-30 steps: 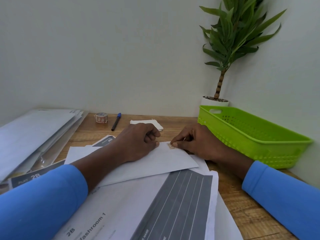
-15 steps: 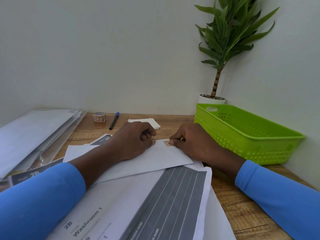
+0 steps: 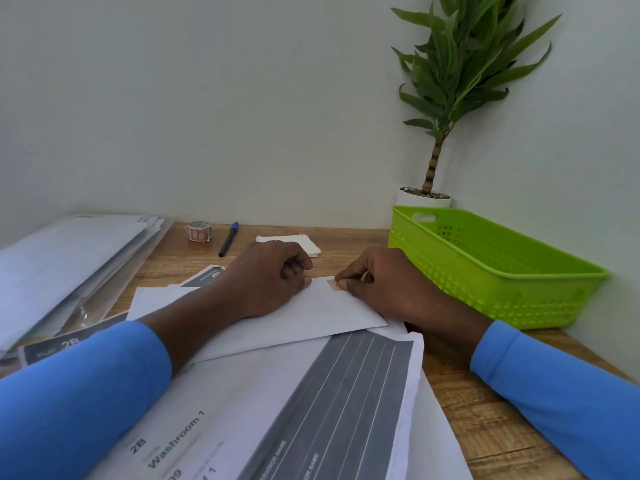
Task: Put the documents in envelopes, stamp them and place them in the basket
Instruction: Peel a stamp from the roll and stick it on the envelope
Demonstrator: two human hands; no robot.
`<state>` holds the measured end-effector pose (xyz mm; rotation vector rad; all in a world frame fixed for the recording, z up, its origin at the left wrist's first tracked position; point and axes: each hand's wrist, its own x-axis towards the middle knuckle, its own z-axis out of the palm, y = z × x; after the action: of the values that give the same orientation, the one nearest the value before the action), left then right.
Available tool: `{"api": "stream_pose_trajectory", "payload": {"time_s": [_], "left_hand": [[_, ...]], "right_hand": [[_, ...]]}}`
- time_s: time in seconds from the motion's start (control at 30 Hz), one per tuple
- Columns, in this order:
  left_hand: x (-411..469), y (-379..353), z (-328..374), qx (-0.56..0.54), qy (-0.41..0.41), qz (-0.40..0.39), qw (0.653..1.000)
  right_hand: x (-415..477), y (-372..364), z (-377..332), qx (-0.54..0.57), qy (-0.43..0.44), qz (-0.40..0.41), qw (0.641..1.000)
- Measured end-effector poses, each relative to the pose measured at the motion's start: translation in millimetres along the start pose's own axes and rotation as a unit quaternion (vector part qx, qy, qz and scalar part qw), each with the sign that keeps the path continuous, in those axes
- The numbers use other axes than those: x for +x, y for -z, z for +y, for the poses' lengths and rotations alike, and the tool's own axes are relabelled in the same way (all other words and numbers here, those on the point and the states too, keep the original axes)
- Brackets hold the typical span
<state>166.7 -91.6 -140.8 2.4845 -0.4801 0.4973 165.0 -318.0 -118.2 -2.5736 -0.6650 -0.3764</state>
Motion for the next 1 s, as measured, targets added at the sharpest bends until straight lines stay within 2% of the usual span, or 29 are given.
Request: {"api": "stream_pose_trajectory", "payload": {"time_s": [0.07,0.17,0.23,0.3,0.47,0.7,0.93,1.0], "left_hand": [[-1,3,2,0.005,-0.006,-0.006,1.0],[-2,15,6,0.064,-0.036,-0.033,0.997],[-3,27,8,0.119,-0.06,-0.035,0.99],[-5,38,8,0.159,-0.065,-0.014,0.985],[-10,47,7,0.227,-0.039,0.009,0.973],[-11,36,13,0.202,-0.035,0.044,0.978],[-18,21,19,0.156,-0.026,0.034,0.987],[-19,19,19,0.15,-0.027,0.032,0.988]], "right_hand": [[0,-4,3,-0.027,0.005,0.009,1.0],[-1,-8,1,0.007,0.041,0.026,0.999],[-1,-7,-2,0.006,0.077,-0.043,0.996],[-1,-4,-7,-0.013,0.073,-0.117,0.99],[6,4,-13,-0.028,0.047,-0.125,0.991],[9,10,-4,-0.022,-0.013,-0.113,0.993],[8,16,-6,-0.026,-0.089,-0.168,0.981],[7,14,-5,-0.007,-0.094,-0.154,0.984]]}}
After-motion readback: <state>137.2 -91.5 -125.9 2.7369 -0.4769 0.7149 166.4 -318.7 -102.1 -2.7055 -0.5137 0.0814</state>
